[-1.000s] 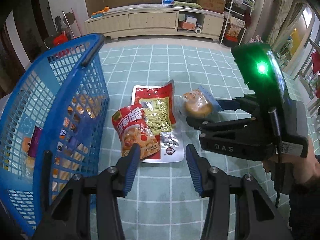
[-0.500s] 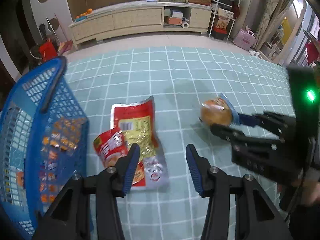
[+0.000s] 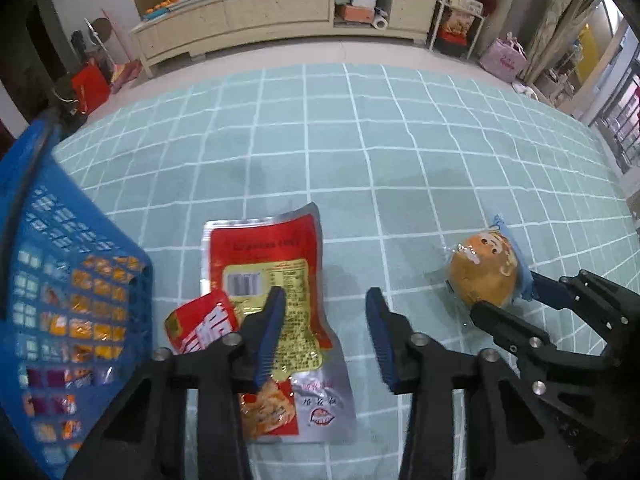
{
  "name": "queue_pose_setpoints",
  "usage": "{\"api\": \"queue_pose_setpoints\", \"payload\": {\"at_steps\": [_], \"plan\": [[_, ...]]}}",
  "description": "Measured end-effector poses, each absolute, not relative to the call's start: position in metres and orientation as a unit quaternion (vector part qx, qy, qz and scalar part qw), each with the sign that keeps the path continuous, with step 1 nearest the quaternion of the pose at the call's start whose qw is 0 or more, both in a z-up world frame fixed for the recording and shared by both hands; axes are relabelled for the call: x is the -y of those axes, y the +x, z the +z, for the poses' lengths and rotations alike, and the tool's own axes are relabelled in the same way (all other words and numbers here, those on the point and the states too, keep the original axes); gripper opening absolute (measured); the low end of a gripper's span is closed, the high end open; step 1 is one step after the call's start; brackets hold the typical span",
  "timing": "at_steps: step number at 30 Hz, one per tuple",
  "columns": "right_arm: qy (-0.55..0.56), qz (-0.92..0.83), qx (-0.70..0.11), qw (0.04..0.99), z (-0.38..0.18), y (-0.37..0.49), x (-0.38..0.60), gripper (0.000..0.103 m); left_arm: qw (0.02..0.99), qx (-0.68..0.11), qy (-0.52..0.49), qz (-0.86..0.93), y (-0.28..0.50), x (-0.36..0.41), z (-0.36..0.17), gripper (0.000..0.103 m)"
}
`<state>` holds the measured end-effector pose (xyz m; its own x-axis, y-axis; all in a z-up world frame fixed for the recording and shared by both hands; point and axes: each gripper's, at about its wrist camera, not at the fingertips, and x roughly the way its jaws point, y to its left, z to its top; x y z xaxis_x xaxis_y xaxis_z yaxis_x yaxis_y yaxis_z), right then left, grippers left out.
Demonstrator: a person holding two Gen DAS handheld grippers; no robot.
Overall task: Organize snacks
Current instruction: 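Grasp the round pastry with the right tool while the left tool grasps the yellow-red packet, then lift the pastry and packet and carry both over the blue basket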
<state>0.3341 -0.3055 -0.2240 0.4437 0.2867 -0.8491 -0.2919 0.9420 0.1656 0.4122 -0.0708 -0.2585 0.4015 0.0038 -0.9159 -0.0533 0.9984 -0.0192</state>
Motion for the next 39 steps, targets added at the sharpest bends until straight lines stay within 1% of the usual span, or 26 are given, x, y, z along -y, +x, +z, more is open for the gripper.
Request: {"api": "queue_pose_setpoints", "payload": {"at_steps": [2, 3, 4, 7, 10, 17, 29, 39], "plan": [[-0.001, 0.169, -0.501, 0.849, -0.222, 0.335, 0.307, 0.050, 0.832, -0.554, -0.017, 0.015, 0.416, 0.071, -0.266, 0.022], [-0.001, 0.167, -0.501, 0.849, -0.221, 0.334, 0.307, 0.050, 0.830, -0.558, -0.010, 0.013, 0.417, 0.072, -0.271, 0.019], [-0.002, 0.166, -0.500, 0.850, -0.221, 0.334, 0.308, 0.050, 0.830, -0.558, -0.007, 0.015, 0.417, 0.073, -0.272, 0.014], [0.000, 0.163, -0.501, 0.850, -0.220, 0.332, 0.309, 0.050, 0.830, -0.558, 0.004, 0.001, 0.414, 0.077, -0.271, 0.007], [0.004, 0.159, -0.503, 0.849, -0.217, 0.329, 0.310, 0.050, 0.840, -0.543, 0.015, -0.017, 0.402, 0.086, -0.261, 0.003], [0.008, 0.158, -0.498, 0.853, -0.193, 0.313, 0.306, 0.050, 0.850, -0.523, -0.005, -0.062, 0.364, 0.089, -0.231, 0.001], [0.000, 0.160, -0.466, 0.870, -0.122, 0.272, 0.280, 0.050, 0.880, -0.463, -0.018, -0.107, 0.301, 0.086, -0.165, 0.001], [-0.037, 0.182, -0.423, 0.887, -0.065, 0.241, 0.227, 0.050, 0.912, -0.396, -0.026, -0.101, 0.263, 0.039, -0.099, 0.001]]}}
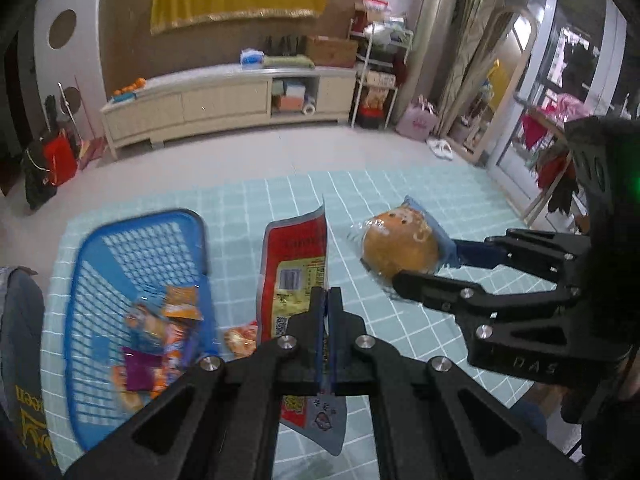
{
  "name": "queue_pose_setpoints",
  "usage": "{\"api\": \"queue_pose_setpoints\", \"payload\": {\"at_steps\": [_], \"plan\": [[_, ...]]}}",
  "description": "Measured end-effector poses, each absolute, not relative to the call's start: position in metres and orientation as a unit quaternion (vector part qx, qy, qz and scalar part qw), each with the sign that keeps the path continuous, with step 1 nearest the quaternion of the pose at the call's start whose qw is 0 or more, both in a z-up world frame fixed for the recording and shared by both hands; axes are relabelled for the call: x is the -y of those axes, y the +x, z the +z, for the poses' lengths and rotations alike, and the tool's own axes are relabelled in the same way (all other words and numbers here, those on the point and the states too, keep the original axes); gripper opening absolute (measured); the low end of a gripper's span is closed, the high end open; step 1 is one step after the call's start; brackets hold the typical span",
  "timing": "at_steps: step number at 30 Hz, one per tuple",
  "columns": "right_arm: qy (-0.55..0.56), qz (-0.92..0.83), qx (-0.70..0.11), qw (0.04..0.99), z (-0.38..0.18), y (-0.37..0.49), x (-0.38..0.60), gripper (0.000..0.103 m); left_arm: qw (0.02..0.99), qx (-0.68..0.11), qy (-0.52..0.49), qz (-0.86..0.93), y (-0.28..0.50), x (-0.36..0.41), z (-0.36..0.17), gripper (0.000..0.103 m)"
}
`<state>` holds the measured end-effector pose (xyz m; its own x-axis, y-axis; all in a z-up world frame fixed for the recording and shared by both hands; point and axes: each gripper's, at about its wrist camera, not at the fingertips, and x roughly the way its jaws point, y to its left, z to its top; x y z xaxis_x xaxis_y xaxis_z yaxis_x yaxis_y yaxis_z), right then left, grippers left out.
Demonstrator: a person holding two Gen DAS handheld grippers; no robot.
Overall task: Organize snacks
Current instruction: 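Lift the pastry and packet and carry both over the blue basket, then open both tools to drop the pastry and packet into the basket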
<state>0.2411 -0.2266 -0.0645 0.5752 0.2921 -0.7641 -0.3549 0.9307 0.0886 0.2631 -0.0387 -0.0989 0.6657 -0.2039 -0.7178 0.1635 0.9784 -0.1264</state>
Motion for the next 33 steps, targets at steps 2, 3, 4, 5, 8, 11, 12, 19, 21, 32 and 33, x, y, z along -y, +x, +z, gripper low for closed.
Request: {"api": "queue_pose_setpoints", "payload": {"at_steps": [2, 3, 4, 5, 8, 11, 12, 19, 21, 32, 33], "plan": [[-0.042, 0.185, -0.419, 0.888, -0.058, 0.240, 0.212, 0.050, 0.917, -0.387, -0.027, -0.094, 0.256, 0.028, -0.089, 0.001], [-0.045, 0.187, -0.418, 0.888, -0.057, 0.240, 0.207, 0.050, 0.919, -0.383, -0.027, -0.088, 0.252, 0.020, -0.085, 0.001], [-0.048, 0.189, -0.417, 0.888, -0.055, 0.240, 0.200, 0.050, 0.921, -0.380, -0.025, -0.085, 0.249, 0.012, -0.082, 0.001], [-0.050, 0.192, -0.416, 0.887, -0.054, 0.239, 0.195, 0.050, 0.923, -0.376, -0.022, -0.080, 0.245, 0.006, -0.078, 0.001], [-0.057, 0.199, -0.408, 0.889, -0.049, 0.238, 0.177, 0.050, 0.927, -0.368, -0.017, -0.067, 0.237, -0.016, -0.069, 0.001], [-0.058, 0.209, -0.406, 0.888, -0.046, 0.242, 0.164, 0.050, 0.929, -0.365, -0.019, -0.052, 0.230, -0.039, -0.066, 0.001], [-0.057, 0.214, -0.406, 0.887, -0.045, 0.244, 0.159, 0.050, 0.930, -0.364, -0.020, -0.046, 0.228, -0.047, -0.065, 0.001], [-0.074, 0.233, -0.406, 0.881, -0.048, 0.259, 0.125, 0.050, 0.927, -0.374, -0.020, -0.021, 0.227, -0.079, -0.073, 0.001], [-0.081, 0.236, -0.411, 0.877, -0.054, 0.264, 0.118, 0.050, 0.925, -0.378, -0.016, -0.017, 0.230, -0.088, -0.078, 0.001], [-0.079, 0.245, -0.442, 0.859, -0.086, 0.294, 0.099, 0.050, 0.916, -0.401, -0.011, -0.010, 0.250, -0.116, -0.102, 0.001], [-0.082, 0.243, -0.445, 0.858, -0.088, 0.296, 0.098, 0.050, 0.916, -0.401, -0.009, -0.011, 0.250, -0.117, -0.103, 0.001]]}}
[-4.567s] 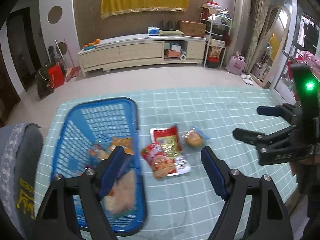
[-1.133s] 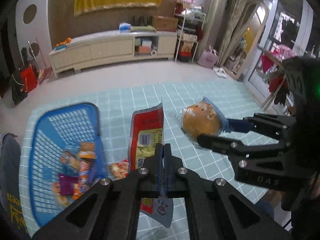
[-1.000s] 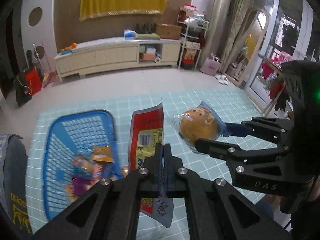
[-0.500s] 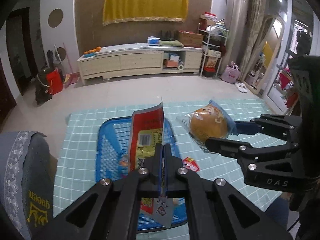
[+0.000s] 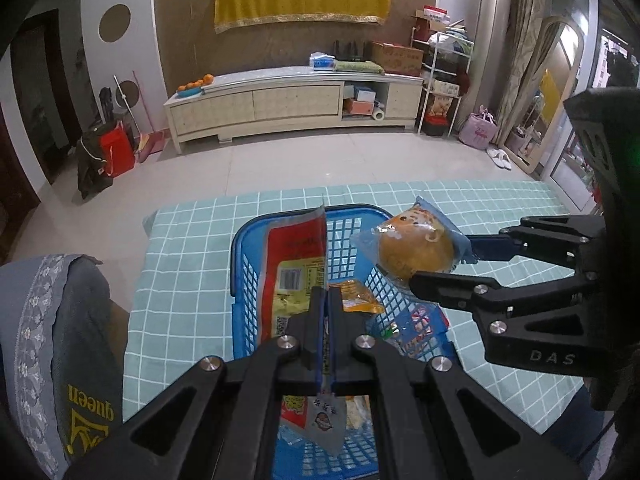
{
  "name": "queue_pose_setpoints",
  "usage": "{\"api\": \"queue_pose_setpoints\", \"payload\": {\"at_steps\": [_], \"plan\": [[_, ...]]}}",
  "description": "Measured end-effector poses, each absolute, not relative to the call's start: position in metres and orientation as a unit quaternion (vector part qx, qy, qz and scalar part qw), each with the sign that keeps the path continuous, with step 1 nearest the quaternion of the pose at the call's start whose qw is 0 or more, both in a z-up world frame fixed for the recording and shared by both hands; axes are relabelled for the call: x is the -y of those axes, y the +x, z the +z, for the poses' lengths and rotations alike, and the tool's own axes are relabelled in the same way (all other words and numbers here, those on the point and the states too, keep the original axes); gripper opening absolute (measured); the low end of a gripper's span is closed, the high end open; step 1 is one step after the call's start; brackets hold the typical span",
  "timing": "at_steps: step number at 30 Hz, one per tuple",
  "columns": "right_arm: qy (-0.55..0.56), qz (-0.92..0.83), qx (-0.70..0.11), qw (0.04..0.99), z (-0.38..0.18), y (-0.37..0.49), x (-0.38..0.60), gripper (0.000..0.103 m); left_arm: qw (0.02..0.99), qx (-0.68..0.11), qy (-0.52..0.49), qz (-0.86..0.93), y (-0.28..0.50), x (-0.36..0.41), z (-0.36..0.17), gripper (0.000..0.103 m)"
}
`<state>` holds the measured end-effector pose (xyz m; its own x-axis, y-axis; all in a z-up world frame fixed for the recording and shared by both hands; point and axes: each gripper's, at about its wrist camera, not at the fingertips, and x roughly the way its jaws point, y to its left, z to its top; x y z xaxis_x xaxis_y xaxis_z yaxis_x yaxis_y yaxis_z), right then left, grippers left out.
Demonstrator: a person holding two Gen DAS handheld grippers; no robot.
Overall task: Organize snacks
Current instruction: 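Open both tools to drop the pastry and packet into the basket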
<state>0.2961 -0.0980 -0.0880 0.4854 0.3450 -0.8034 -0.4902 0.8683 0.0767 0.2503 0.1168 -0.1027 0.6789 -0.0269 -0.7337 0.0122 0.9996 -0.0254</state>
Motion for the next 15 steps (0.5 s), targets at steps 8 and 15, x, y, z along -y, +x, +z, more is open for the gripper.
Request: {"api": "queue_pose_setpoints", "payload": {"at_steps": [8, 15], "plan": [[-0.090, 0.251, -0.443, 0.856, -0.096, 0.304, 0.093, 0.058, 0.913, -0.407, 0.011, -0.012, 0.255, -0.122, -0.113, 0.014], [-0.088, 0.245, -0.412, 0.873, -0.085, 0.304, 0.108, 0.090, 0.911, -0.412, 0.013, -0.003, 0.250, -0.124, -0.111, 0.061]]}}
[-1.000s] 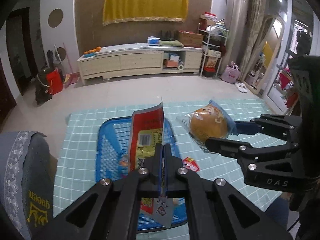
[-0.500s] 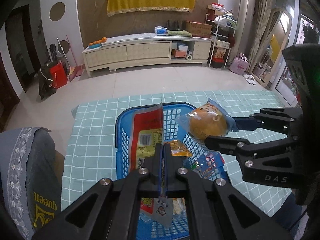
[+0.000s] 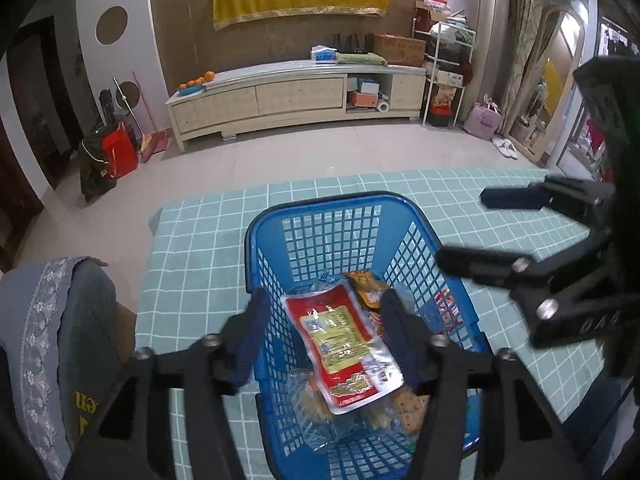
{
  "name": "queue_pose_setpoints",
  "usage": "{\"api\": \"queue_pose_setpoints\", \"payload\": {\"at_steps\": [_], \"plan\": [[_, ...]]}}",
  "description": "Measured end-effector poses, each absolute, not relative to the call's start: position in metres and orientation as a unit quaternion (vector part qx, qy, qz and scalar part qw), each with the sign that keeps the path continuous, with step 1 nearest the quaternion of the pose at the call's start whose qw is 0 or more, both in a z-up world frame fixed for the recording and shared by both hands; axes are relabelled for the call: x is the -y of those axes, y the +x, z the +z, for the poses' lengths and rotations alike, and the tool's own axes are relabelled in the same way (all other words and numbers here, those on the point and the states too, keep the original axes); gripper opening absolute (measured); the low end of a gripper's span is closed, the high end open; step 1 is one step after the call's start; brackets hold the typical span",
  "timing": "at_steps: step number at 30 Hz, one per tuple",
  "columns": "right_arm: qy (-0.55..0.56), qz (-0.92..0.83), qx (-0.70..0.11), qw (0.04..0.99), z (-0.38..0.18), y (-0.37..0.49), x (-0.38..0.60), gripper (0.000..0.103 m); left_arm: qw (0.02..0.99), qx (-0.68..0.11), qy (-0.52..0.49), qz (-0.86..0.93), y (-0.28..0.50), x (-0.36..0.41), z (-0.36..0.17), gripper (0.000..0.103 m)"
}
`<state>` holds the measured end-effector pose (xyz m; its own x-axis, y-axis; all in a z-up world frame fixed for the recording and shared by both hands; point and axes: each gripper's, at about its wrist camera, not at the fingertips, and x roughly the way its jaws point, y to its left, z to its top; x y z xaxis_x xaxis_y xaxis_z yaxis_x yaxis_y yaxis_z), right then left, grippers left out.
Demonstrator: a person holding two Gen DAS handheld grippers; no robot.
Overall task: Organize snacks
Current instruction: 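Open both tools to drop the pastry and packet into the basket, then move the open right tool down to the red chip bag on the sheet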
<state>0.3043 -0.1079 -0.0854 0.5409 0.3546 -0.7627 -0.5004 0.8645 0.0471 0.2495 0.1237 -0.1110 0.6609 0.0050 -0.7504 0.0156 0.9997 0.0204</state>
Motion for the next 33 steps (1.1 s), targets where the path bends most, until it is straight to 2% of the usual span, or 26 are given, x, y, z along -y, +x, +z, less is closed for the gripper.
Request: {"api": "queue_pose_setpoints", "payload": {"at_steps": [3, 5, 7, 19, 27, 33], "plan": [[-0.103, 0.237, -0.407, 0.876, -0.080, 0.303, 0.121, 0.090, 0.909, -0.415, 0.017, -0.003, 0.248, -0.120, -0.110, 0.067], [-0.113, 0.235, -0.406, 0.876, -0.079, 0.305, 0.128, 0.090, 0.907, -0.420, 0.015, -0.007, 0.248, -0.118, -0.111, 0.074], [-0.125, 0.231, -0.408, 0.875, -0.080, 0.306, 0.139, 0.090, 0.907, -0.421, 0.021, -0.001, 0.245, -0.111, -0.114, 0.076], [-0.134, 0.211, -0.487, 0.837, -0.146, 0.307, 0.192, 0.090, 0.886, -0.464, -0.012, 0.008, 0.244, -0.089, -0.155, 0.077], [-0.160, 0.231, -0.537, 0.795, -0.216, 0.315, 0.188, 0.090, 0.883, -0.467, 0.006, 0.033, 0.242, -0.077, -0.167, 0.077], [-0.139, 0.233, -0.550, 0.790, -0.242, 0.328, 0.172, 0.090, 0.880, -0.473, 0.016, 0.039, 0.242, -0.072, -0.177, 0.077]]}}
